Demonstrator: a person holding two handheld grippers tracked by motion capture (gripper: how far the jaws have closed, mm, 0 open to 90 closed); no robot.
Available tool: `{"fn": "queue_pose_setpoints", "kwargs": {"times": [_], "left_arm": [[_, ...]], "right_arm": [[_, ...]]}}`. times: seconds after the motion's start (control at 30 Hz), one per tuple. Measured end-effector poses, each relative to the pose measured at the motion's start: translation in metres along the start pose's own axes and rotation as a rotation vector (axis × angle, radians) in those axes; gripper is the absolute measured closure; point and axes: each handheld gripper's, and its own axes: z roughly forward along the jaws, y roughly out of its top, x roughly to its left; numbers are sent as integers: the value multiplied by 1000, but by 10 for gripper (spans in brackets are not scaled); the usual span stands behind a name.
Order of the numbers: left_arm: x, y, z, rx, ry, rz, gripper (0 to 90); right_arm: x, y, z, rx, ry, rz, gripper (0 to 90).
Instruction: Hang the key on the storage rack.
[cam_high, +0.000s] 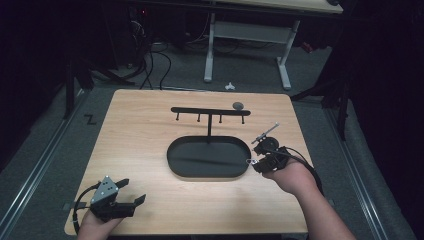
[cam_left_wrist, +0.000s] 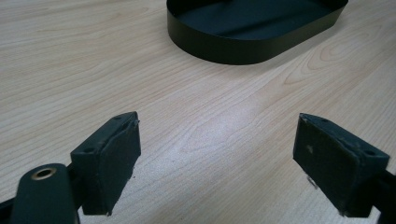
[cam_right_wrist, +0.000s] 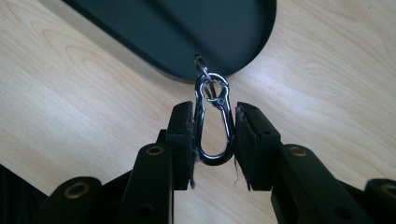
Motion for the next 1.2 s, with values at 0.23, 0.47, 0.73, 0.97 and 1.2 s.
{"fn": "queue_pose_setpoints", "kwargs": {"times": [0.23, 0.47, 0.73, 0.97, 1.2], "left_arm": [[0, 0, 0, 2, -1, 0, 155], [1, 0, -1, -1, -3, -3, 155], [1, 0, 0, -1, -3, -4, 155], [1, 0, 0, 0, -5, -4, 155], [1, 0, 0, -2, -5, -6, 155]], "right_arm": [[-3, 10, -10, -10, -20, 0, 684], [-5, 19, -20, -37, -26, 5, 684], [-6, 29, -31, -54, -34, 3, 684], [-5, 38, -40, -66, -42, 1, 684], [-5, 48, -47, -90, -47, 0, 684]]}}
